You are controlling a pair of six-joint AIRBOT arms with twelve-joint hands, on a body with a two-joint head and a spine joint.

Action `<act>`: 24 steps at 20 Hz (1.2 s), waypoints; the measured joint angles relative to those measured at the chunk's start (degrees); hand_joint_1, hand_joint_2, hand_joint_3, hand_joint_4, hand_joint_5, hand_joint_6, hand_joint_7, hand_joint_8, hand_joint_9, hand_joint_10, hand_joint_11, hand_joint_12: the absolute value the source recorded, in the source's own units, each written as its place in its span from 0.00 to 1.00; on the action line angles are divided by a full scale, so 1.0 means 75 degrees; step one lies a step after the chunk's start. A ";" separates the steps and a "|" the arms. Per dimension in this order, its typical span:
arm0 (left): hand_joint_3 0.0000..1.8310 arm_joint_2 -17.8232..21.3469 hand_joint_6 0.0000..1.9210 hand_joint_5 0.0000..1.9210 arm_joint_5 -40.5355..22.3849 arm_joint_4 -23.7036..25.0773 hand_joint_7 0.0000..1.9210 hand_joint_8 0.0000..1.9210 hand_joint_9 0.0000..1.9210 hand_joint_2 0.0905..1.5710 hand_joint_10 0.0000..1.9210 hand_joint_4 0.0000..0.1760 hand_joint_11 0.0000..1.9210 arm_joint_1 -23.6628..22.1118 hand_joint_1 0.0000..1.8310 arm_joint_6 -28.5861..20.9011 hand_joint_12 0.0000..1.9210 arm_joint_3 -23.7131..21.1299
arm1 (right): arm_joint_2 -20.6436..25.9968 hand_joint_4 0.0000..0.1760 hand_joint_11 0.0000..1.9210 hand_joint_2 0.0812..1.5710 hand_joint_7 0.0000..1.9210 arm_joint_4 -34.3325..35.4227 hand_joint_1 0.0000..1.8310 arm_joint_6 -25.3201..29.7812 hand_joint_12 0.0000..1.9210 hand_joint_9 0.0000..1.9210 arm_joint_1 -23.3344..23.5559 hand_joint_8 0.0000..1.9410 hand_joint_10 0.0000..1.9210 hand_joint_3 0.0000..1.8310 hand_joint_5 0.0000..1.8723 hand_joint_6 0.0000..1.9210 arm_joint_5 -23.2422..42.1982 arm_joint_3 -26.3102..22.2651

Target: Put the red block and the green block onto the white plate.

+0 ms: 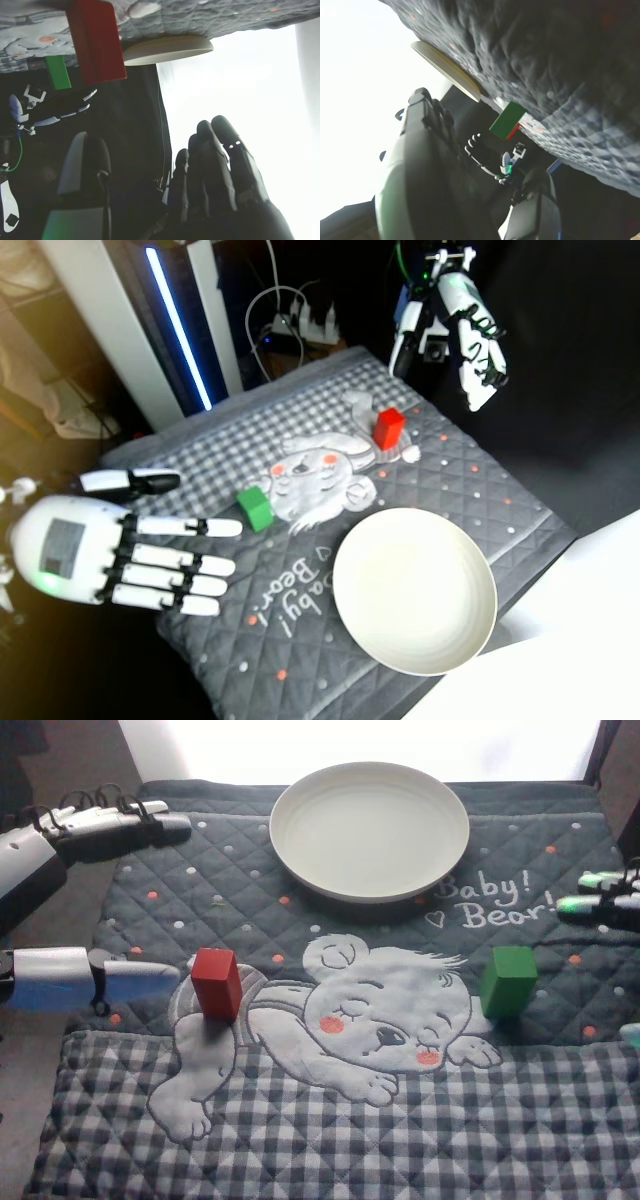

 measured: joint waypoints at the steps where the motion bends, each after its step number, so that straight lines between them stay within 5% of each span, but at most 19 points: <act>1: 0.00 0.0000 0.00 0.23 0.0009 -0.0003 0.12 0.00 0.10 0.59 0.02 0.00 0.00 0.0000 0.44 0.0000 0.42 0.0000 | 0.0003 0.82 0.00 0.66 0.13 -0.0038 0.49 0.0032 0.43 0.13 0.0000 0.00 0.00 0.00 0.20 0.00 -0.0015 0.0003; 4: 0.00 -0.0134 0.00 0.22 0.0149 0.0082 0.13 0.00 0.11 0.59 0.01 0.00 0.00 -0.0070 0.43 -0.0006 0.48 0.0050 | -0.0035 0.70 0.01 0.64 0.14 -0.0224 0.48 0.0265 0.45 0.15 0.0000 0.00 0.01 0.00 0.19 0.00 -0.0026 0.0137; 5: 0.00 -0.0207 0.00 0.22 0.0286 0.0187 0.15 0.00 0.13 0.58 0.01 0.00 0.00 -0.0149 0.44 -0.0006 0.50 0.0082 | -0.0035 0.70 0.00 0.63 0.13 -0.0221 0.48 0.0274 0.38 0.12 0.0064 0.00 0.01 0.00 0.18 0.00 -0.0032 0.0146; 6: 0.00 -0.0221 0.00 0.23 0.0391 0.0300 0.17 0.01 0.14 0.57 0.01 0.00 0.00 -0.0216 0.44 -0.0012 0.52 0.0082 | -0.0061 0.84 0.00 0.62 0.12 -0.0423 0.46 0.0274 0.30 0.10 0.0455 0.00 0.01 0.00 0.16 0.00 -0.0204 0.0178; 8: 0.00 -0.0221 0.00 0.23 0.0332 0.0388 0.23 0.01 0.19 0.56 0.02 0.00 0.00 -0.0256 0.44 -0.0140 0.57 0.0082 | -0.0076 0.78 0.00 0.61 0.11 -0.0667 0.45 0.0280 0.23 0.08 0.0953 0.00 0.00 0.00 0.13 0.00 -0.0227 0.0187; 9: 0.00 -0.0219 0.00 0.23 0.0256 0.0440 0.24 0.01 0.20 0.56 0.01 0.00 0.00 -0.0256 0.47 -0.0187 0.56 0.0082 | -0.0096 0.85 0.00 0.59 0.11 -0.0903 0.46 0.0277 0.23 0.09 0.1274 0.00 0.00 0.00 0.13 0.00 -0.0198 0.0201; 12: 0.00 -0.0219 0.00 0.18 0.0405 0.0490 0.17 0.00 0.14 0.53 0.00 0.00 0.00 -0.0306 0.49 -0.0187 0.46 0.0082 | -0.0291 0.81 0.00 0.57 0.12 -0.1323 0.48 0.0280 0.23 0.09 0.1696 0.00 0.00 0.00 0.12 0.00 -0.0286 0.0271; 15: 0.00 -0.0265 0.00 0.17 0.0539 0.0787 0.14 0.00 0.10 0.52 0.00 0.00 0.00 -0.0507 0.48 -0.0210 0.38 0.0160 | -0.0562 0.96 0.00 0.53 0.12 -0.1734 0.54 0.0280 0.24 0.09 0.2092 0.00 0.00 0.00 0.12 0.00 -0.0466 0.0385; 18: 0.00 -0.0574 0.00 0.15 0.1326 0.1212 0.22 0.00 0.23 0.48 0.01 0.00 0.00 -0.0717 0.54 -0.0414 0.53 0.0431 | -0.0819 1.00 0.00 0.53 0.15 -0.1722 0.55 0.0280 0.32 0.14 0.2177 0.00 0.00 0.00 0.14 0.00 -0.0854 0.0627; 20: 0.00 -0.0688 0.01 0.19 0.1853 0.1448 0.19 0.00 0.19 0.48 0.00 0.03 0.00 -0.0831 0.54 -0.0437 0.47 0.0490 | -0.0930 1.00 0.00 0.55 0.15 -0.1775 0.50 0.0283 0.46 0.16 0.2177 0.00 0.00 0.00 0.12 0.00 -0.1148 0.0717; 24: 0.00 -0.0752 0.00 0.26 0.2317 0.1638 0.22 0.00 0.20 0.49 0.00 0.00 0.01 -0.0898 0.54 -0.0460 0.49 0.0656 | -0.1113 0.93 0.00 0.56 0.18 -0.1749 0.48 0.0280 0.55 0.18 0.2177 0.00 0.00 0.00 0.13 0.00 -0.1472 0.0921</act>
